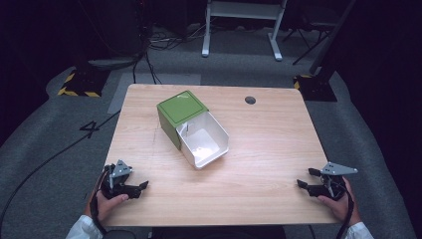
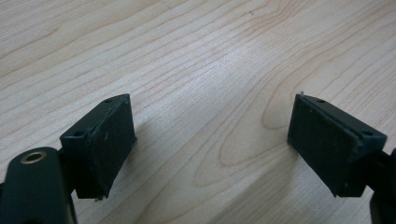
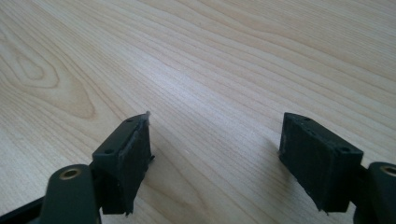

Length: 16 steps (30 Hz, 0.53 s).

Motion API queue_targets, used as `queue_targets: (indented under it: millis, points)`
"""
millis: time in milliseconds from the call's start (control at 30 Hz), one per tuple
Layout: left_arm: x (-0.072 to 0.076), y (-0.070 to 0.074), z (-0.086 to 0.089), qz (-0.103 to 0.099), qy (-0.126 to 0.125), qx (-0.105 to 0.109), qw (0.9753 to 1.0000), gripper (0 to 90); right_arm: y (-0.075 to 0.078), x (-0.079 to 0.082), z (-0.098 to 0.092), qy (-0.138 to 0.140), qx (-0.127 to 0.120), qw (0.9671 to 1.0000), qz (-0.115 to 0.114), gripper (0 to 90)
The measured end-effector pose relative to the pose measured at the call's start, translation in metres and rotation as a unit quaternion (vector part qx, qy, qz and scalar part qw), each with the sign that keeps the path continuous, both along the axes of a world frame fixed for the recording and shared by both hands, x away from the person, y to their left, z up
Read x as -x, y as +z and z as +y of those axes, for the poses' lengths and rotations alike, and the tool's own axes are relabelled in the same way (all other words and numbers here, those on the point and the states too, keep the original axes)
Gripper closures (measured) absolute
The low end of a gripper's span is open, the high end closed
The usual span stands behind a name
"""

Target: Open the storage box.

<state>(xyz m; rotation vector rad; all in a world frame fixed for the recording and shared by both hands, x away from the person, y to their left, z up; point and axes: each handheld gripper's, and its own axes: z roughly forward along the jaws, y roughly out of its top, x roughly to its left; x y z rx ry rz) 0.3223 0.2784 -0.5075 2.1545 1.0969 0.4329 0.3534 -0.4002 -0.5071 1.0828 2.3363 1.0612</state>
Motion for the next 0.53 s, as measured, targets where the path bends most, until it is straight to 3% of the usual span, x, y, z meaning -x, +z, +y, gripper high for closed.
queue_targets:
  millis: [533]
  points:
    - [-0.0008,-0.0001,0.0002,0.001,0.002,0.001,1.0000,15.1,0.0000,-0.0003,-0.0001,0.001,0.000,1.0000,0.000,25.1]
